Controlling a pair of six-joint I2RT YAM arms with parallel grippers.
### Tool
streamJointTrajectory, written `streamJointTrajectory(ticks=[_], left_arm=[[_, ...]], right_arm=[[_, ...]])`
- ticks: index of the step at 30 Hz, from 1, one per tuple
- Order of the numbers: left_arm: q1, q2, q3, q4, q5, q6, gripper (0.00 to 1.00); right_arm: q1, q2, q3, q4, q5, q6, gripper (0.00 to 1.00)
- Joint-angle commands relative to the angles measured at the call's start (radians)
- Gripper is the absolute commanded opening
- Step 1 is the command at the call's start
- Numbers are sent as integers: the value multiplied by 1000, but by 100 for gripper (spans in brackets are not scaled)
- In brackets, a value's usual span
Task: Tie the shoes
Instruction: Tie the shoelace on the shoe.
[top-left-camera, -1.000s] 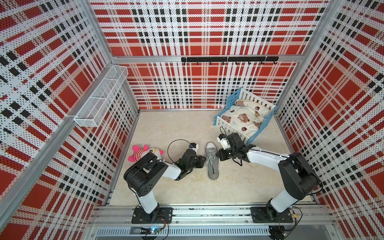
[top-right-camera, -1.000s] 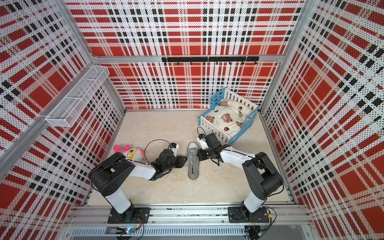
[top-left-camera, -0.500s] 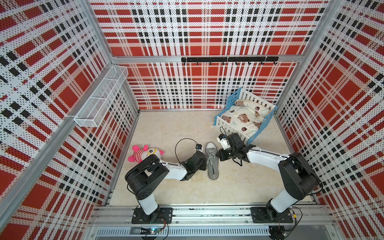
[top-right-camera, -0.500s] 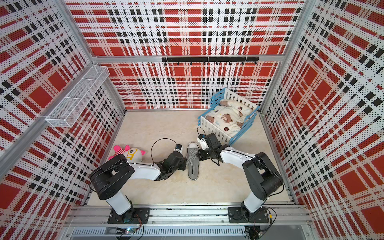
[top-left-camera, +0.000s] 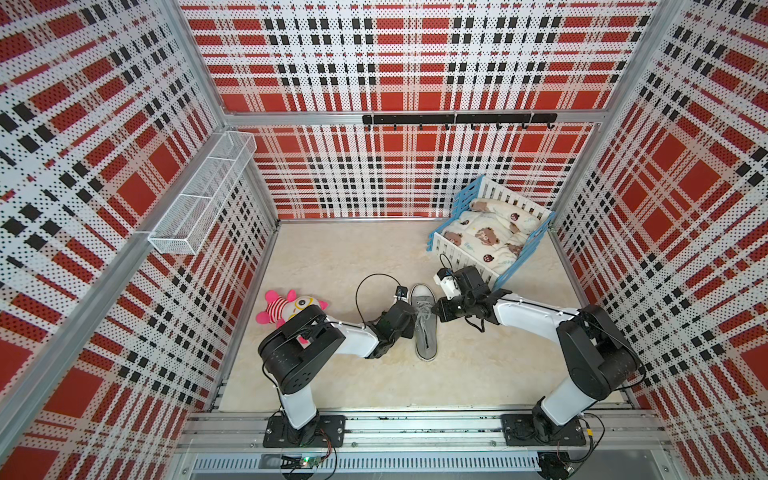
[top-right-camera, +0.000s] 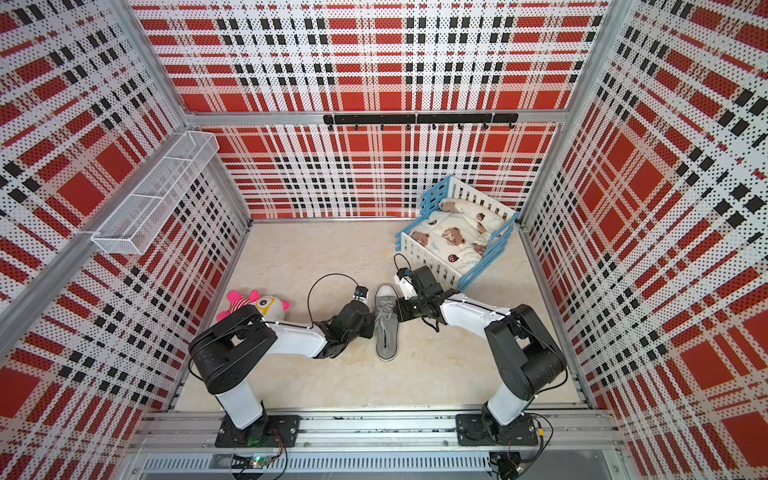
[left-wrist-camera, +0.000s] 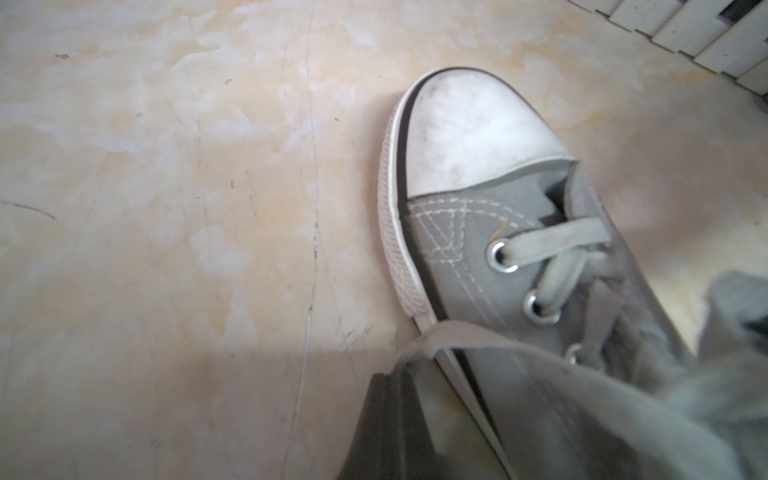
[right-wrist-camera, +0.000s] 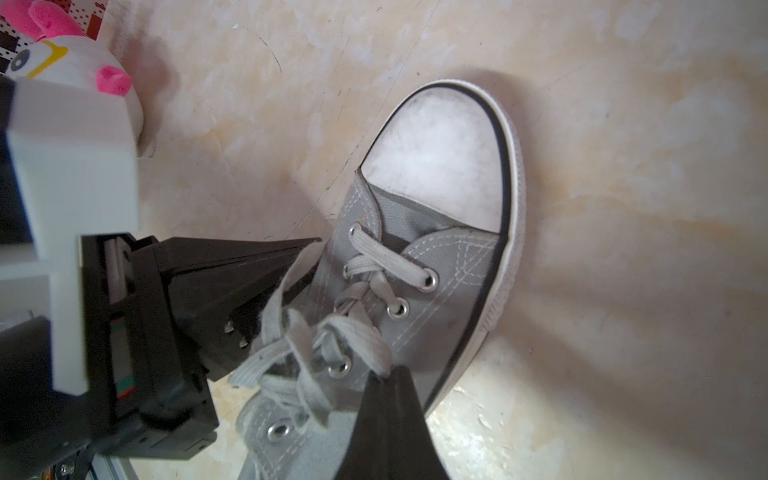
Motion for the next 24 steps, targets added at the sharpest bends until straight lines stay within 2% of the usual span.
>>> streamJointTrajectory(ticks=[1,7,24], left_arm=[[23,-51,-42,20,65,-3,0],[50,-136,-73,19,74,6,0],[155,-254,-148,-12,86,23,0]], right_arm=[[-5,-30,6,9,24,-1,0],[-5,-21,5,-6,51,8,0],[-5,-27,13,-62,108,12,0]])
